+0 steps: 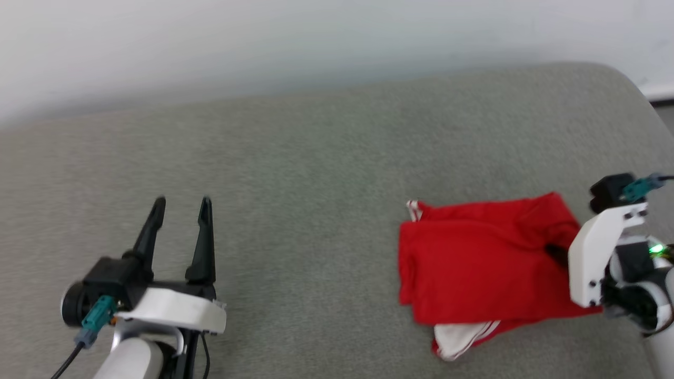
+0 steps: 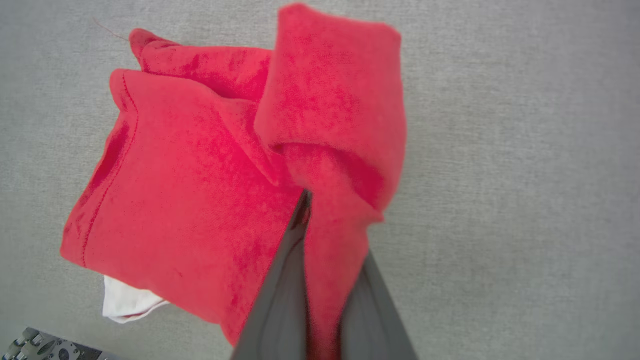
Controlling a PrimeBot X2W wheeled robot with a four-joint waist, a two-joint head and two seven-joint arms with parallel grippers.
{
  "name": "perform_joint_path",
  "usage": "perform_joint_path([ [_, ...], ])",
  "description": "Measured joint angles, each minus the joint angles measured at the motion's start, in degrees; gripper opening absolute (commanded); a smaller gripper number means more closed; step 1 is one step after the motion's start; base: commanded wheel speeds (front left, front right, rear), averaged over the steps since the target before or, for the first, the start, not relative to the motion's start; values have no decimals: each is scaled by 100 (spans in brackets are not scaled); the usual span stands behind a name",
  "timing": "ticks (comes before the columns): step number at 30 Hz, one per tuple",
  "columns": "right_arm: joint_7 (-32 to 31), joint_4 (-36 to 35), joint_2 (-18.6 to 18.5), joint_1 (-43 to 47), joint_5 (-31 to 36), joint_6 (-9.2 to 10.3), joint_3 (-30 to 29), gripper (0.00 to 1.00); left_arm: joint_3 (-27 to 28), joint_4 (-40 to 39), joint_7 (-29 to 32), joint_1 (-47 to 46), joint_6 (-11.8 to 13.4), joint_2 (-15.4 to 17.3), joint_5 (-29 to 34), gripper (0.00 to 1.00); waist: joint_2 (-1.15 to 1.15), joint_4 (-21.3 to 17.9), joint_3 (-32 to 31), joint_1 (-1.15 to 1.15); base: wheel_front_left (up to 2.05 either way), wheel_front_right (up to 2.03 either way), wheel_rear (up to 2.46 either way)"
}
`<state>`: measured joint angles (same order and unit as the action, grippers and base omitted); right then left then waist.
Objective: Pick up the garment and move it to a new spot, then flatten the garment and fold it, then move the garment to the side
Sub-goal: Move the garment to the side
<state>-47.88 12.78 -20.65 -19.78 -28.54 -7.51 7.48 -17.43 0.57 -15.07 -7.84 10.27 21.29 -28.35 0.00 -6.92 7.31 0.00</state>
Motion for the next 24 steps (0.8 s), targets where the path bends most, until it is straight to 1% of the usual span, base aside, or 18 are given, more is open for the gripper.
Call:
perform_joint_path([
  [6,611,495,-292,-496,436,0,-402,0,-77,-344,154,-580,-122,188,193,100,0,-429,689,0,0,0,0],
  [14,1564,1181,-475,-1295,1114,0,-1394,0,-221,-1058,608,-1375,-280,541,526,100,0,-893,1863,1,0,0,0],
  [20,2336,1408,-561,-1792,1688,-1,-2210,0,-301,-1457,797,-1738,-334,627,667,100,0,-1120,2646,1,0,0,0],
  [24,2728,1535,-520,-2004,1916,-1,-2571,0,-355,-1636,882,-1888,-355,651,739,100,0,-1152,3044,1,0,0,0],
])
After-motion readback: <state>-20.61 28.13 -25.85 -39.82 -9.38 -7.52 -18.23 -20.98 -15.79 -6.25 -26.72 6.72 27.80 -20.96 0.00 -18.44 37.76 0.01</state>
